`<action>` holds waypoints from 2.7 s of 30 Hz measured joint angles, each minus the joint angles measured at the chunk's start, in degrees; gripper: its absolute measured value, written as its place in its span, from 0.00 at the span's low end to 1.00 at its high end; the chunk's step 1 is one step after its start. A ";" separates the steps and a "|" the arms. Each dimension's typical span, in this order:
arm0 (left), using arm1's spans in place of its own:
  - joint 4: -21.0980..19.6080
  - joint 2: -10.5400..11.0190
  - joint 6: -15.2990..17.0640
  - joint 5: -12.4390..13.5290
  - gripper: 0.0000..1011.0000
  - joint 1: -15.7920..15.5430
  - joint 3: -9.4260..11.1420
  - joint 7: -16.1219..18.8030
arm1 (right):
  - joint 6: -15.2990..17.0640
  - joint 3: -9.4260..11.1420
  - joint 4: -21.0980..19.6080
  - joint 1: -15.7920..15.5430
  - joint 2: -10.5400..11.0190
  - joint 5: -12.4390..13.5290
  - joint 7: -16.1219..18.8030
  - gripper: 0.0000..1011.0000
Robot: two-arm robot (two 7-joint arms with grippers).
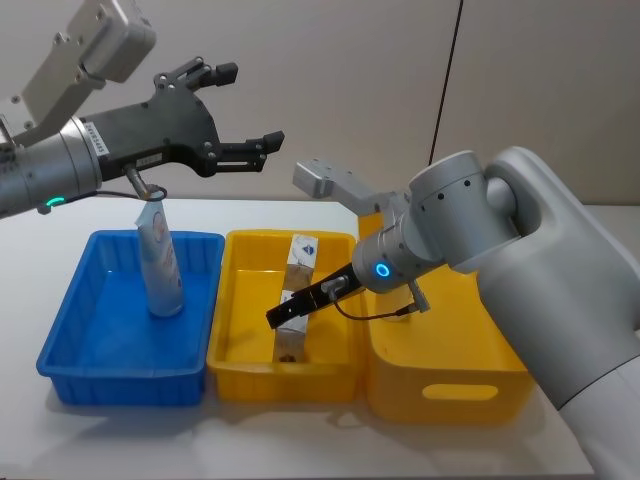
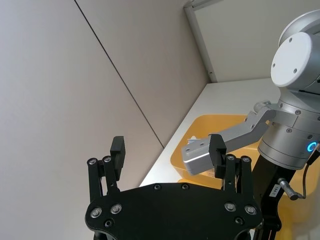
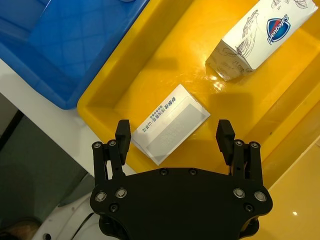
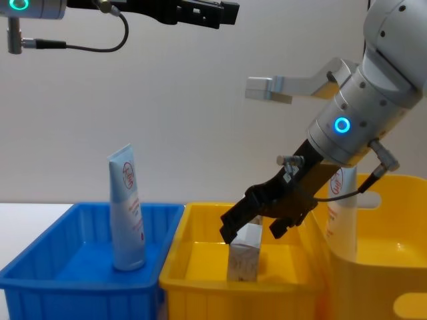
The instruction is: Bimanual collaborative sorting of washing and personal care products
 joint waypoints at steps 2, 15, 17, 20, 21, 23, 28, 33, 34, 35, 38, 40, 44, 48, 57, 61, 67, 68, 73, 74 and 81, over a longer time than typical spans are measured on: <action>0.00 0.00 0.00 0.00 0.99 0.00 0.00 0.00 | 0.00 0.04 0.00 -0.01 -0.01 -0.03 -0.03 0.99; 0.00 0.00 0.00 0.00 0.99 0.00 0.00 0.00 | -4.01 2.52 -2.24 -2.43 -0.67 -1.12 -3.02 0.99; 0.00 0.00 0.00 0.00 0.99 0.00 0.00 0.00 | -5.44 3.26 -2.91 -3.17 -0.87 -1.35 -3.84 0.99; 0.00 0.00 0.00 0.01 0.99 0.00 0.00 0.00 | -6.77 3.94 -3.60 -3.87 -1.07 -1.52 -4.51 0.99; 0.00 0.00 0.00 0.00 0.99 0.00 0.00 0.00 | -7.54 4.33 -3.96 -4.27 -1.18 -1.64 -4.87 0.99; 0.00 0.00 0.00 0.01 0.99 0.00 0.00 0.00 | -8.53 4.80 -4.36 -4.73 -1.32 -1.82 -5.32 0.99; 0.00 0.00 0.00 0.00 0.99 0.00 0.00 0.00 | -9.16 5.49 -4.75 -5.11 -1.58 -1.92 -5.68 0.99; 0.00 0.00 0.00 0.00 0.99 0.00 0.00 0.00 | -8.26 5.67 -4.67 -4.91 -1.73 -1.93 -5.61 0.99; 0.00 0.00 0.00 0.00 0.99 0.00 0.00 0.00 | -7.73 5.67 -4.52 -4.70 -1.75 -1.93 -5.44 0.99; 0.00 0.00 0.00 0.01 0.99 0.00 0.00 0.00 | -7.34 5.64 -4.44 -4.58 -1.75 -1.92 -5.28 0.99; 0.00 0.00 0.00 0.00 0.99 0.00 0.00 0.00 | -5.87 5.37 -3.97 -3.91 -1.74 -1.88 -4.67 0.99; 0.00 0.00 0.00 0.00 0.99 0.00 0.00 0.00 | -5.14 5.23 -3.76 -3.62 -1.73 -1.86 -4.41 0.99; 0.00 0.00 0.00 0.00 0.99 0.00 0.00 0.00 | -3.52 4.83 -3.18 -2.93 -1.69 -1.73 -3.63 0.99; 0.00 0.00 0.00 0.00 0.99 0.00 0.00 0.00 | -2.68 4.59 -2.87 -2.51 -1.68 -1.63 -3.22 0.99; 0.00 0.00 0.00 0.00 0.99 0.00 0.00 0.00 | -1.20 4.26 -2.41 -1.86 -1.63 -1.48 -2.60 0.99; 0.00 0.00 0.00 0.00 0.99 0.00 0.00 0.00 | -0.90 4.20 -2.31 -1.74 -1.61 -1.46 -2.46 0.99; 0.00 0.00 0.00 0.00 0.99 0.00 0.00 0.00 | -0.52 4.10 -2.20 -1.58 -1.60 -1.43 -2.31 0.99; 0.00 0.00 0.00 0.01 0.99 0.00 0.00 0.00 | -0.49 4.10 -2.19 -1.57 -1.60 -1.43 -2.29 0.99; 0.00 0.00 0.00 0.00 0.99 0.00 0.00 0.00 | -0.28 4.07 -2.14 -1.49 -1.60 -1.39 -2.20 0.99; 0.00 0.00 0.00 0.00 0.99 0.00 0.00 0.00 | -0.27 4.07 -2.13 -1.48 -1.60 -1.39 -2.19 0.99; 0.00 0.00 0.00 0.00 0.99 0.00 0.00 0.00 | -0.12 4.03 -2.09 -1.43 -1.60 -1.36 -2.13 0.99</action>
